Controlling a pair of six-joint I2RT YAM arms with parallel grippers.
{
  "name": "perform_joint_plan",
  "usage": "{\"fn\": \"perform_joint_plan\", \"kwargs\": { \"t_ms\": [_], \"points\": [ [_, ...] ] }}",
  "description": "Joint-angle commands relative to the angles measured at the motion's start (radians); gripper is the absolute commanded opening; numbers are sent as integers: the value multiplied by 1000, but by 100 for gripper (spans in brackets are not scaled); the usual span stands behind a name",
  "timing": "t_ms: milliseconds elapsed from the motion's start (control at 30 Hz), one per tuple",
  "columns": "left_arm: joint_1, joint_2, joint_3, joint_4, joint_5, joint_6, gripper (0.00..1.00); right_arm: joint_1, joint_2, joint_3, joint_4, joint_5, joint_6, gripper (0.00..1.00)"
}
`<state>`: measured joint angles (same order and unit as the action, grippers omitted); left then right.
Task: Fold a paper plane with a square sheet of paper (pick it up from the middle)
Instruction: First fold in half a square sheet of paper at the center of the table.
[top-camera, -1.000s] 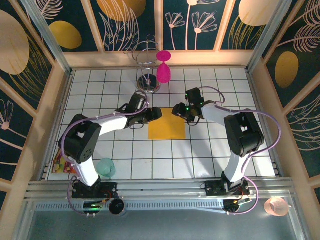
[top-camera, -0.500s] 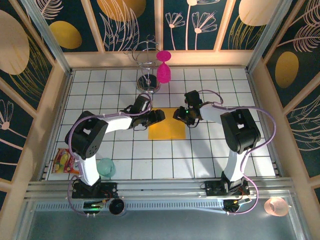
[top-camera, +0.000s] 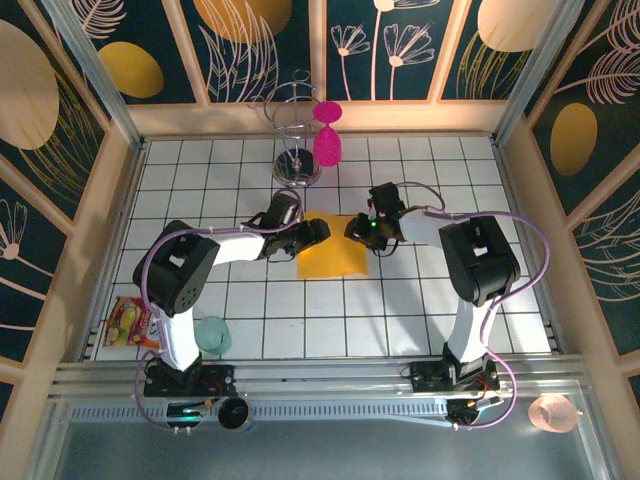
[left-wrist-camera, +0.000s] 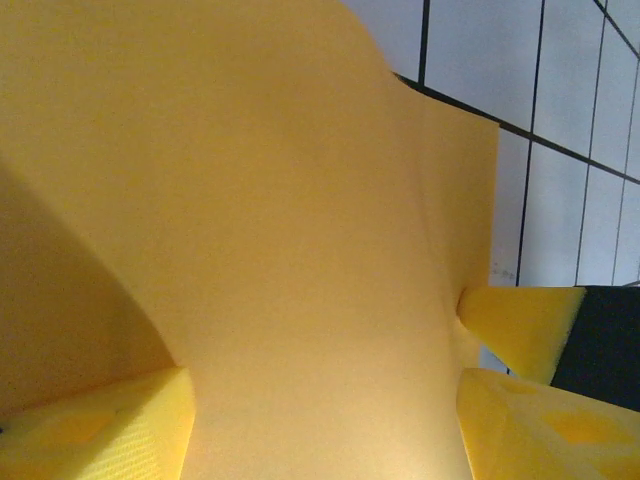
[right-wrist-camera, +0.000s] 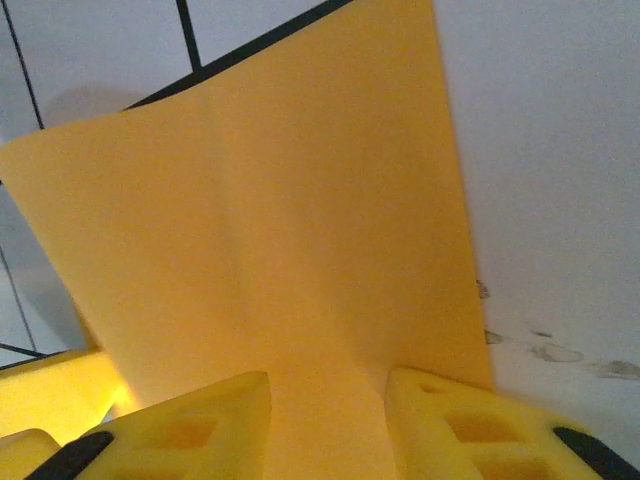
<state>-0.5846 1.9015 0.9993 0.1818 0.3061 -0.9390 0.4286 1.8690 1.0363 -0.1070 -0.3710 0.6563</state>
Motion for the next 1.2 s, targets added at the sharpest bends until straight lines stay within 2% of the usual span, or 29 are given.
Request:
{"fn": "perform_joint_plan", "kwargs": {
  "t_ms": [0, 500, 733, 900, 1033, 1167],
  "points": [
    [-2, 4, -48, -2, -9, -35, 71, 2, 39, -38, 16, -50, 34, 36],
    [-2, -9, -53, -29, -30, -16, 74, 46, 63, -43, 136, -169, 96, 31],
    [-2, -2, -50, -59, -41, -6, 71, 56, 65, -45, 180, -190, 126, 30],
    [-2, -15, -55, -56, -61, 6, 57, 40, 5, -58, 198, -177, 149, 30],
    [-1, -42, -42, -63, -72, 47, 39, 3, -96, -106, 215, -102, 164, 33],
    [4, -113, -2, -110, -112, 119, 32, -57, -192, -194, 301, -102, 200, 39]
  ]
}}
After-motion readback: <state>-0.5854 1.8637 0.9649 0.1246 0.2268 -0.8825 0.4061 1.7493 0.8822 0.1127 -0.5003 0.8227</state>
